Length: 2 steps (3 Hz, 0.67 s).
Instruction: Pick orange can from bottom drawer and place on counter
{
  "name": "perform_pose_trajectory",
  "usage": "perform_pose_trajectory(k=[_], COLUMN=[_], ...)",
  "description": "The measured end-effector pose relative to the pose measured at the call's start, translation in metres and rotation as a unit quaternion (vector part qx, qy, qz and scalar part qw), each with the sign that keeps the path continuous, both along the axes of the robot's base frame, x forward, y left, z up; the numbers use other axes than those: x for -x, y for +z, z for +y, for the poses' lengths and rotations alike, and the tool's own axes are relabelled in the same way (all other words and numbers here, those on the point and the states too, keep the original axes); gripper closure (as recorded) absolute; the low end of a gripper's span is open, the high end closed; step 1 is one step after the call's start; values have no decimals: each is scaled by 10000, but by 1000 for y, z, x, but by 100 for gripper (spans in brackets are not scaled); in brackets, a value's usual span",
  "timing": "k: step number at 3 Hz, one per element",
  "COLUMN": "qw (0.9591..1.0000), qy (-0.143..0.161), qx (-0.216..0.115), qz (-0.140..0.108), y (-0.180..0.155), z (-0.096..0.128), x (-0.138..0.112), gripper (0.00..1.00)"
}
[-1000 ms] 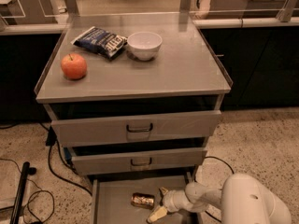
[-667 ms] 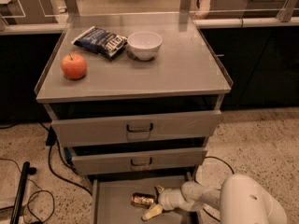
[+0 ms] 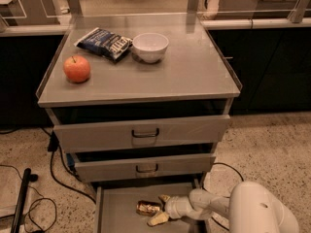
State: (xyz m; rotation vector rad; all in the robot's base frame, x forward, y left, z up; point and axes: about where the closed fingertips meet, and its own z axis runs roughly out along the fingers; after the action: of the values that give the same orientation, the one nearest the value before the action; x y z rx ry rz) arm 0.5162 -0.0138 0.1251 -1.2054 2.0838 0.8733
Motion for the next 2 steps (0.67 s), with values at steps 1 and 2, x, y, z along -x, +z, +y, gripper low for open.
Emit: perform_pose_trajectory(k=[1,2], qw=[10000,10000], qy=[0,0], qx=[0,0], qz=[0,0], y=[0,0], z=[0,0], x=[0,0], gripper=[41,65])
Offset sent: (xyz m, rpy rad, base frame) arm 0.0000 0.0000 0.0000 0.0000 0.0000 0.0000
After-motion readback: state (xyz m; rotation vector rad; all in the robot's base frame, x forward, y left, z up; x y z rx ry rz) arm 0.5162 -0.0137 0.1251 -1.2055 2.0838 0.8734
